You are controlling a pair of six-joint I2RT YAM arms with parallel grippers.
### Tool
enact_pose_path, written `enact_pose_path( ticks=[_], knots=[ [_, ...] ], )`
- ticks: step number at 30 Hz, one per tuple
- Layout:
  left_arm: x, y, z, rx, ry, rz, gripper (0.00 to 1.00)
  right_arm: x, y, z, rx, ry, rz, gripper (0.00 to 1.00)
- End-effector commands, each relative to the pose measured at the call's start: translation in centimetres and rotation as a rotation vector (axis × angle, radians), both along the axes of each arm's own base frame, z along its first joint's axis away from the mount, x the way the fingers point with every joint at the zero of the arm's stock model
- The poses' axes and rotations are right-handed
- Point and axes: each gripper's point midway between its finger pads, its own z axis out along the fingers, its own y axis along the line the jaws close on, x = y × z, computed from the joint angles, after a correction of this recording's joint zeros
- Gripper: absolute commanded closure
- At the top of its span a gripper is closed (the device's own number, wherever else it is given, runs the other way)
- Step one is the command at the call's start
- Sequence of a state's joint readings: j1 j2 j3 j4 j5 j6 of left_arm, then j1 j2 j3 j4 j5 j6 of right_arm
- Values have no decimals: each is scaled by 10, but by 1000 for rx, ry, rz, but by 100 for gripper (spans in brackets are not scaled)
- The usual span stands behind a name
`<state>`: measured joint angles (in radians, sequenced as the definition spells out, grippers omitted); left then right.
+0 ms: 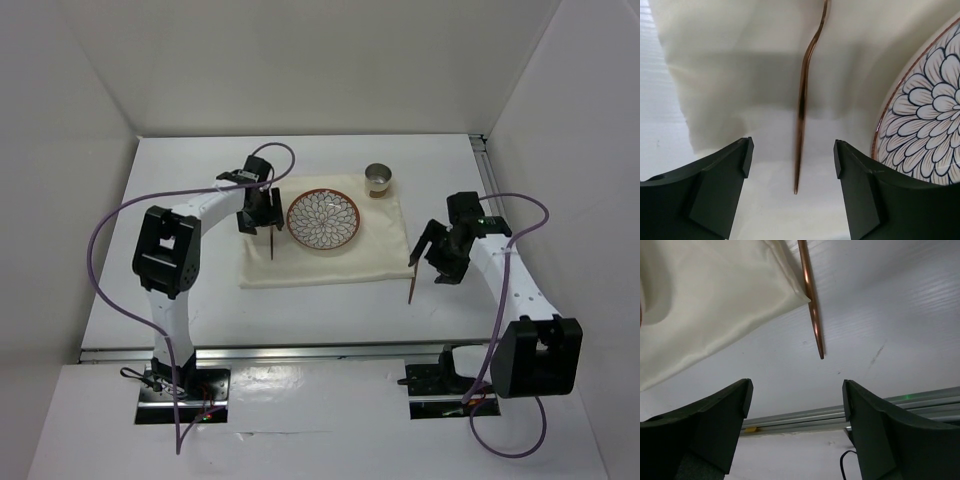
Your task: Set the dinner table for one person
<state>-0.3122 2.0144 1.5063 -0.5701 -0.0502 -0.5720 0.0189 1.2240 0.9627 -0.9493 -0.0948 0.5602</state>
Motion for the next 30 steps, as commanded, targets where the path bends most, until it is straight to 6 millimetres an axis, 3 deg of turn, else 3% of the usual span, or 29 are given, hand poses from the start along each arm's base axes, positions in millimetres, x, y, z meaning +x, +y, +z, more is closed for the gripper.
enact_pose_path(
  ticks=[1, 7, 11, 12, 14, 20, 27, 30],
  knots=[
    [7, 7, 57, 23, -96, -16, 17, 9, -2, -10, 3, -17, -48, 19],
    [-5, 13, 141, -5, -256, -24, 17, 29, -2, -15, 15, -25, -111, 23],
    [-18, 9, 180, -69, -329, -48, 17, 51, -14, -24, -46, -18, -176, 37],
    [-24, 9, 180, -75, -321, -53, 17, 57, -17, -33, -61, -10, -181, 47],
    [-33, 4, 194, -103, -348, -74, 18, 63, -25, -43, -108, 20, -208, 57],
    [-49, 7, 208, -116, -377, -100, 18, 80, -30, -58, -139, 26, -197, 57],
    [-58, 8, 202, -125, -361, -98, 18, 93, -31, -72, -149, 5, -167, 52],
    [-59, 6, 203, -132, -359, -103, 18, 86, -36, -82, -178, 27, -162, 52]
  ],
)
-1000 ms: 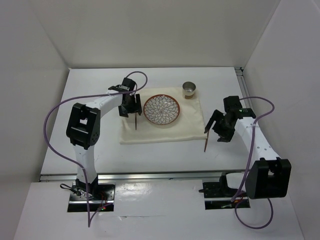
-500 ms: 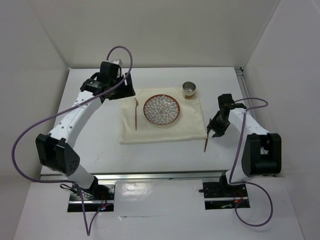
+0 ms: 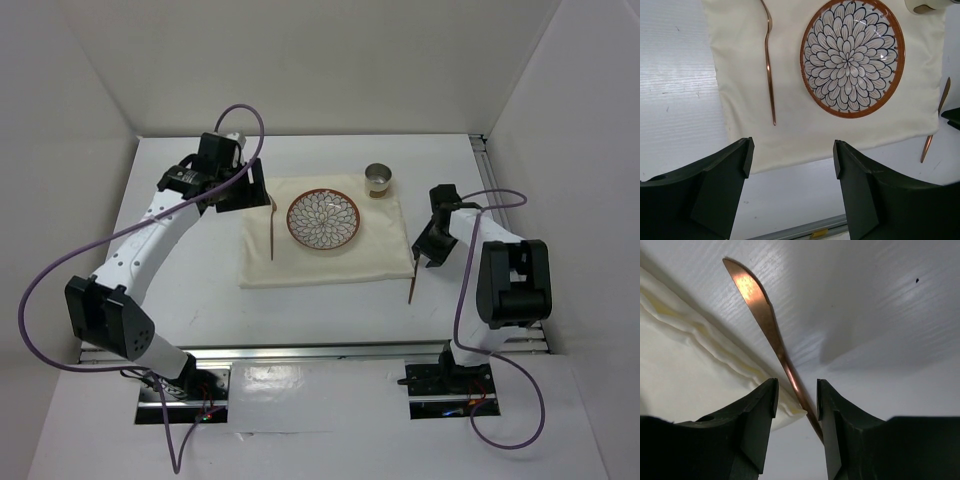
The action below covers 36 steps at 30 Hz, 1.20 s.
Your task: Set the dinner table for one person
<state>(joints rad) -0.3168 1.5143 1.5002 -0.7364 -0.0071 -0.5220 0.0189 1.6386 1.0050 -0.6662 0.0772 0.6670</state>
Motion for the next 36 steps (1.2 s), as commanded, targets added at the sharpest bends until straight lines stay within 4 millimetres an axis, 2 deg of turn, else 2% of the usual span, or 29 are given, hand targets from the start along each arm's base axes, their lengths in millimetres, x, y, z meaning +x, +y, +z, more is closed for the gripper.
enact_pose_path(
  ticks=[1, 5, 10, 13, 16, 18, 19, 22, 23, 25, 26, 27, 30, 31, 36],
  knots=[
    [-6, -3, 19, -20, -51, -33, 18, 16, -13, -5, -67, -41, 8, 52],
    [-6, -3, 19, -20, -51, -33, 18, 7, -19, -17, -101, 10, 10, 52],
    [-8, -2, 15, -17, -42, -33, 18, 2, -26, -22, -138, 23, 20, 52],
    [-8, -2, 15, -17, -42, -33, 18, -11, -41, -22, -218, 72, -6, 52],
    [-11, -3, 15, -23, -40, -39, 18, -12, -55, -15, -281, 82, -48, 52],
    [-12, -3, 18, -26, -49, -39, 18, -15, -57, -7, -290, 75, -63, 52],
    [-12, -3, 18, -26, -49, -39, 18, -9, -55, 4, -278, 33, -67, 52],
    [-13, -2, 22, -29, -58, -39, 18, -4, -44, 18, -219, -21, -57, 52],
    [-13, -2, 22, -29, -58, -39, 18, 0, -42, 25, -204, -56, -57, 49],
    [-13, -2, 22, -29, -58, -39, 18, 1, -37, 28, -182, -66, 3, 46],
    [-13, -2, 22, -29, -58, -39, 18, 8, -29, 32, -143, -103, 44, 44],
    [-14, -4, 22, -35, -56, -46, 18, 8, -24, 31, -123, -101, 81, 39],
    [-15, -2, 22, -29, -59, -40, 18, -6, -17, 14, -86, -18, 156, 31],
    [-15, -2, 22, -29, -59, -39, 18, -13, -17, 4, -83, 25, 158, 30],
    [-16, -1, 18, -26, -51, -39, 18, -36, -17, -15, -74, 118, 112, 29]
  ],
)
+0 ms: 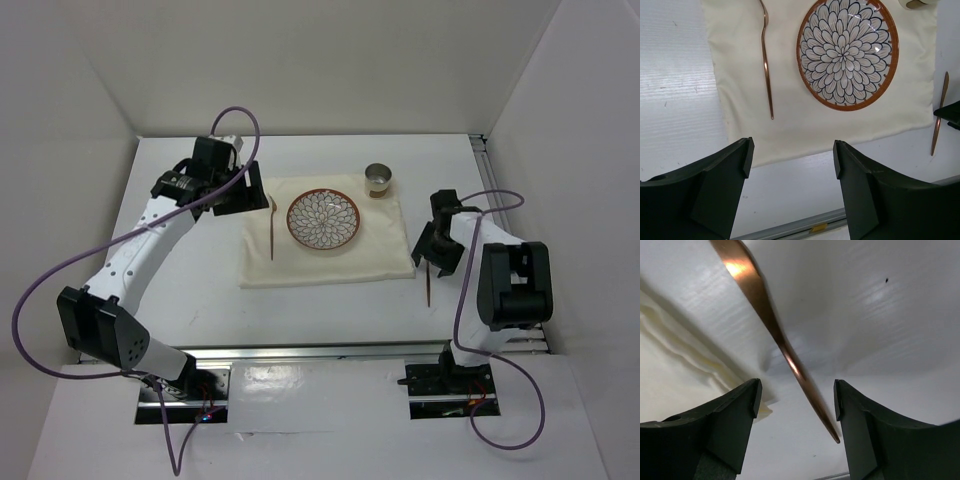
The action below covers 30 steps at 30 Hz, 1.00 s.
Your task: Set the dinner table for one person
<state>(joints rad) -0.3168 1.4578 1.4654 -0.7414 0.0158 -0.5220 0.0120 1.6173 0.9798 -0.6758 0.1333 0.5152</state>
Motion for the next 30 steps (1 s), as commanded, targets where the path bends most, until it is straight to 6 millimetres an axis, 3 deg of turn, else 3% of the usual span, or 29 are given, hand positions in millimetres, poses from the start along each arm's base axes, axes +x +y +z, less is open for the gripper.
enact_pose_path(
  ticks=[1, 7, 13, 18, 21, 26, 28, 30],
  knots=[
    [-2, -2, 9, -6, -40, -23, 18, -23, 1, -13, 16, 89, -27, 29],
    [-4, -1, 8, -6, -40, -23, 18, -33, 3, -21, 28, 111, -45, 36],
    [-8, 0, 12, -15, -48, -17, 18, -31, 0, -35, 10, 133, -58, 58],
    [-7, 1, 12, -9, -50, -10, 18, -32, -18, -33, -94, 162, -150, 72],
    [-8, 3, 15, -6, -61, -4, 18, -21, -21, -15, -106, 95, -170, 80],
    [-6, 3, 26, -13, -82, -3, 18, 9, -18, 45, -74, -114, -134, 90],
    [-6, 3, 36, -10, -95, -10, 18, 14, -11, 71, -57, -189, -48, 100],
    [-7, 3, 43, -16, -114, -9, 18, 21, 5, 88, -1, -241, 72, 100]
  ],
)
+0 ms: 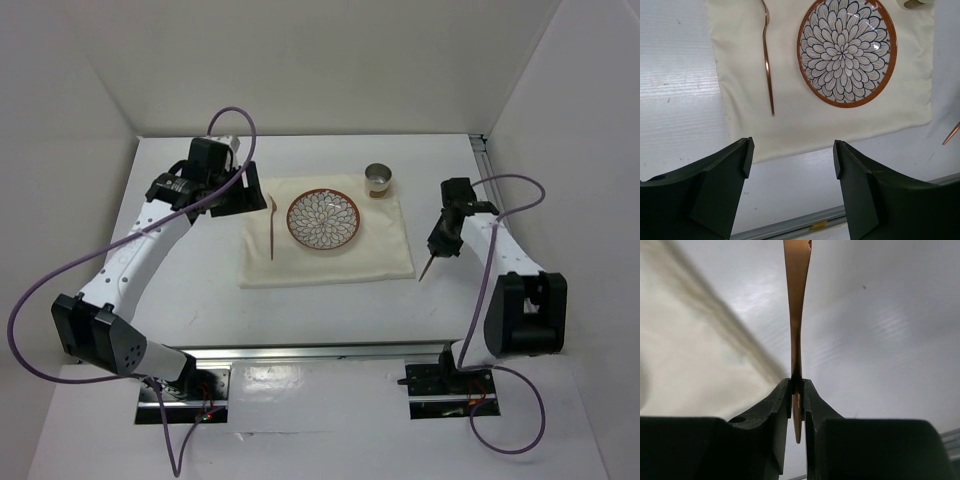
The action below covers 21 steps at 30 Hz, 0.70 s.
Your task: Set the dinner table for one person
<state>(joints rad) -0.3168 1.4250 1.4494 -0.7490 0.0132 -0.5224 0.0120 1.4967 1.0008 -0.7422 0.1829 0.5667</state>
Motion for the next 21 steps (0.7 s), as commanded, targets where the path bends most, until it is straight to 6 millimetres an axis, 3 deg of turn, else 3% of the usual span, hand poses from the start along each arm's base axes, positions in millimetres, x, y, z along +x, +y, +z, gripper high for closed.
enact_pose_path(
  ticks=[1, 2, 3, 10, 13, 21],
  knots=[
    [0, 4, 42, -17, -114, -2, 18, 26, 18, 61, 45, -185, 184, 100],
    [1, 4, 47, -20, -124, -2, 18, 27, 29, 65, 59, -193, 273, 100],
    [1, 4, 47, -20, -124, -2, 18, 32, 52, 76, 134, -230, 363, 100],
    [2, 6, 46, -33, -116, 20, 18, 34, 125, 60, 219, -135, 624, 100],
    [-3, 8, 49, -47, -139, 26, 18, 40, 140, 56, 225, -144, 655, 100],
    [-5, 12, 35, -37, -109, 36, 19, 60, 147, 28, 207, -102, 663, 100]
  ],
)
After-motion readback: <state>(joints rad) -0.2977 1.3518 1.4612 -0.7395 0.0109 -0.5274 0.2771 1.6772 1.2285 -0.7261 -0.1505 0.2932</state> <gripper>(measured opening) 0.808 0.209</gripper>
